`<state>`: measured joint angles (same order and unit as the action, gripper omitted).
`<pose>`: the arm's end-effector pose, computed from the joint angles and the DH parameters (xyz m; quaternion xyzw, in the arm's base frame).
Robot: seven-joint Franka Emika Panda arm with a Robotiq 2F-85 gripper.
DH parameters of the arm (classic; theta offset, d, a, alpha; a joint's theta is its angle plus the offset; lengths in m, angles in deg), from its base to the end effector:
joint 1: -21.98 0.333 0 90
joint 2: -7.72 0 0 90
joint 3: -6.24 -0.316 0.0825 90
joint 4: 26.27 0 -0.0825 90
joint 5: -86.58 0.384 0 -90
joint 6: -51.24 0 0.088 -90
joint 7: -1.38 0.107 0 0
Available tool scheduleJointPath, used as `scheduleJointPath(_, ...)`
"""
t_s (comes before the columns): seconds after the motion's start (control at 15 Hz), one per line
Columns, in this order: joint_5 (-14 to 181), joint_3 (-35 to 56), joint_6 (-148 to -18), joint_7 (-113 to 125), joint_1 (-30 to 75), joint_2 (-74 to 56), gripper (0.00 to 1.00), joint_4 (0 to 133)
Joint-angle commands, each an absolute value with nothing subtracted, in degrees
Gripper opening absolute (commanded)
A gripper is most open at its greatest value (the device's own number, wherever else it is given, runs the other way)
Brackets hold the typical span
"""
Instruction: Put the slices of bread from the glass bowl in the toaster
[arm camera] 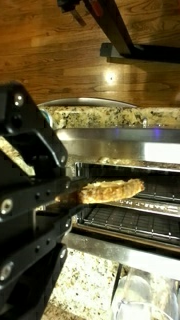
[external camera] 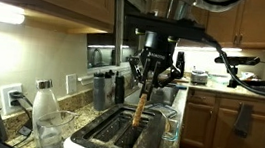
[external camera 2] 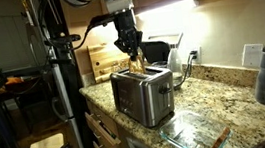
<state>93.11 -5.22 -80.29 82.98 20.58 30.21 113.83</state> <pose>0.4383 0.0838 0.4654 -0.7844 0.6087 -0.0768 0.0908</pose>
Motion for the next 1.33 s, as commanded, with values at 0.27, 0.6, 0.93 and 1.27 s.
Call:
scheduleJointPath(0.27,94.4,-3.8,-79.9,81.3,21.8,31.4,0.72,114.7)
scheduleJointPath(0.6,93.2,-3.4,-79.7,81.9,20.9,32.4,0.99,116.0)
scheduleJointPath(0.93,90.0,-3.5,-78.6,82.5,19.7,32.6,1.00,116.4)
scheduleJointPath(1.27,84.8,-3.1,-75.8,80.8,19.1,33.6,1.00,116.4)
